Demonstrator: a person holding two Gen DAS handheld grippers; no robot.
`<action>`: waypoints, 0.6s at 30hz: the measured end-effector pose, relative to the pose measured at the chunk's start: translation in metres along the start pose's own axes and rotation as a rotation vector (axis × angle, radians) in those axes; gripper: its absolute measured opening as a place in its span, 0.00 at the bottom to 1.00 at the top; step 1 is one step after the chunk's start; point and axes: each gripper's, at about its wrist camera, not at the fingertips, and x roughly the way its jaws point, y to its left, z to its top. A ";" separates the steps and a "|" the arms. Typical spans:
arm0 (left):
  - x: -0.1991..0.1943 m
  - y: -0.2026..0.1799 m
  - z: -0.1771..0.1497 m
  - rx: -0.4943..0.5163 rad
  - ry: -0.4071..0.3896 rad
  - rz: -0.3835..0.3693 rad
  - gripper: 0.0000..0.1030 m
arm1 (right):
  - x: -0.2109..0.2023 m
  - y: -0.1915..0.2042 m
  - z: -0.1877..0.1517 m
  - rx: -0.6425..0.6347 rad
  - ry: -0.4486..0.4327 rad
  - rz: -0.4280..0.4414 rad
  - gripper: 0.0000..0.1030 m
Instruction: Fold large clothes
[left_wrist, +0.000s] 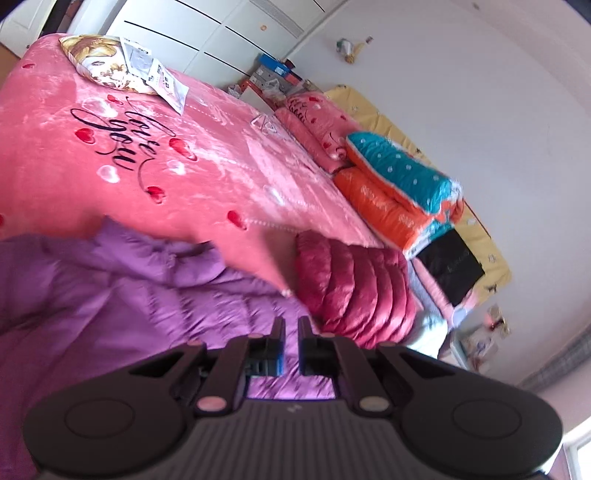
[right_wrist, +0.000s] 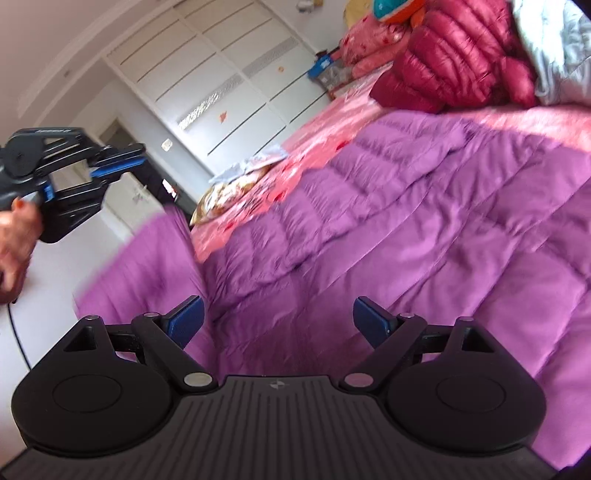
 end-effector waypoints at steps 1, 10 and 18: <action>0.009 -0.005 -0.001 0.014 -0.003 0.022 0.03 | -0.001 -0.004 0.002 0.014 -0.009 -0.016 1.00; -0.009 0.016 -0.022 0.095 0.010 0.119 0.03 | 0.006 0.001 0.000 -0.003 0.045 0.054 1.00; -0.125 0.057 -0.073 0.184 -0.009 0.303 0.13 | 0.019 0.023 -0.002 -0.119 0.073 0.032 1.00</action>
